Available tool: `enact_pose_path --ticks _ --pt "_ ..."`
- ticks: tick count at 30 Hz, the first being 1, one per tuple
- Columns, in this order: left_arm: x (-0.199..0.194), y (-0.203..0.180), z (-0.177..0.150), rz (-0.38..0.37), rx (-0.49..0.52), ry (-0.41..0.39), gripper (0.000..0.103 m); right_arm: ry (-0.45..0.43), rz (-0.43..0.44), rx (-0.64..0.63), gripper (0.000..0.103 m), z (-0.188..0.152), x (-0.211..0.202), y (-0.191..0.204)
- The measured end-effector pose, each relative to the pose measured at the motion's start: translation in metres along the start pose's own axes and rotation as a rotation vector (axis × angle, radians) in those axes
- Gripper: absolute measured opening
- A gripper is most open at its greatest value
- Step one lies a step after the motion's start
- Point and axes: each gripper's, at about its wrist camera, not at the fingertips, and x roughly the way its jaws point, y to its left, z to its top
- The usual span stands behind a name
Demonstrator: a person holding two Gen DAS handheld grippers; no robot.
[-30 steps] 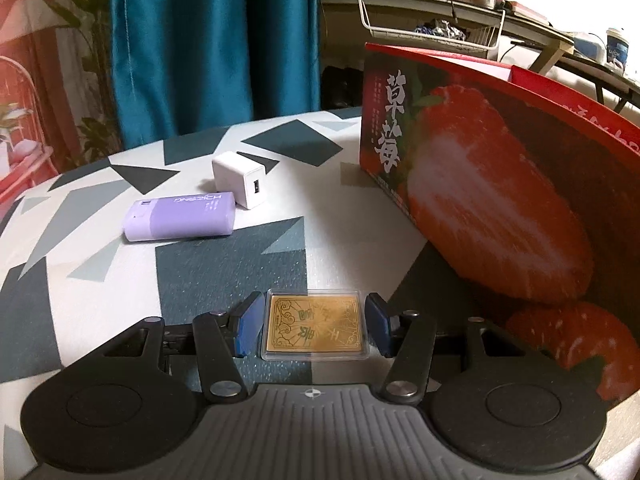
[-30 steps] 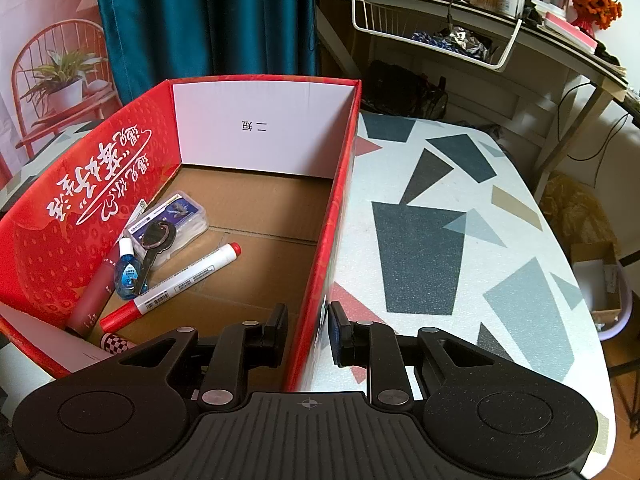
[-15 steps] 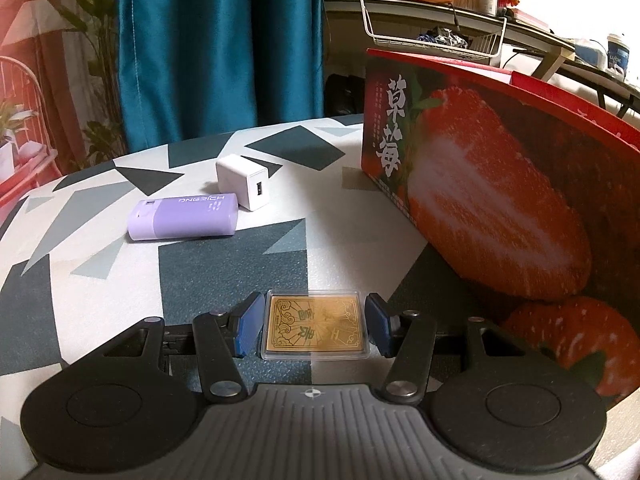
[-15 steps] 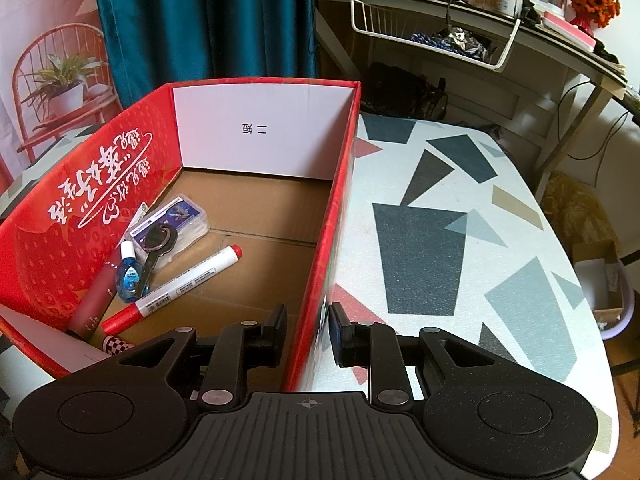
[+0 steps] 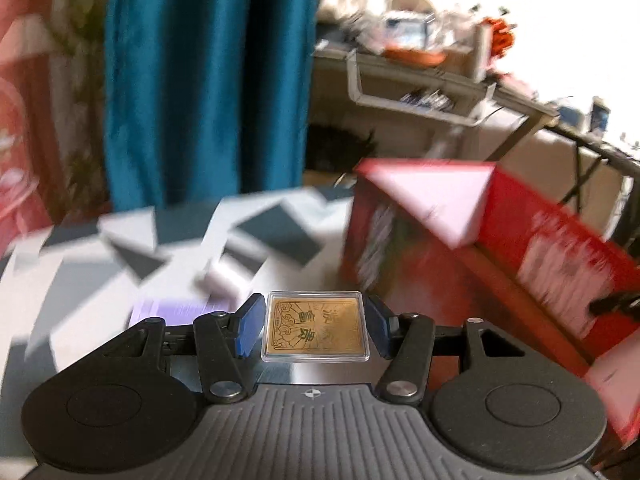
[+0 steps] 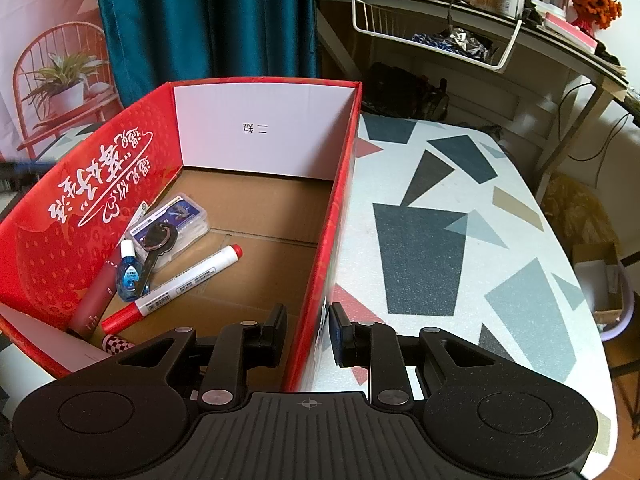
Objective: Organize rigid objects
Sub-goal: 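Carry the gold card into the red box and open the left gripper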
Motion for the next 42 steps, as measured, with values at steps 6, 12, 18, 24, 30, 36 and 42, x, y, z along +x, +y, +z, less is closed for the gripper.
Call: enact_pose_path --ticks 6,12,18,24,30,36,42 --pt "-0.004 -0.048 0.038 -0.188 0.168 -0.046 0.058 0.001 -0.001 0.000 0.022 0.000 0.000 0.000" --pt "0.015 -0.091 0.038 -0.280 0.319 0.031 0.058 0.001 -0.001 0.000 0.022 0.001 0.000 0.001" --pt "0.027 -0.105 0.021 -0.341 0.381 0.086 0.058 -0.002 0.001 0.001 0.022 0.000 0.000 0.000" --pt "0.029 -0.105 0.013 -0.359 0.377 0.106 0.058 -0.002 0.001 0.000 0.023 -0.001 0.000 0.000" --pt "0.028 -0.105 0.015 -0.368 0.349 0.105 0.060 -0.002 0.001 0.000 0.023 -0.001 0.000 0.000" --pt "0.020 -0.082 0.029 -0.405 0.218 0.054 0.083 -0.002 0.001 0.000 0.023 -0.001 0.000 0.000" --pt "0.010 -0.047 0.045 -0.295 0.142 -0.013 0.103 -0.002 0.001 0.000 0.023 -0.001 0.000 0.000"
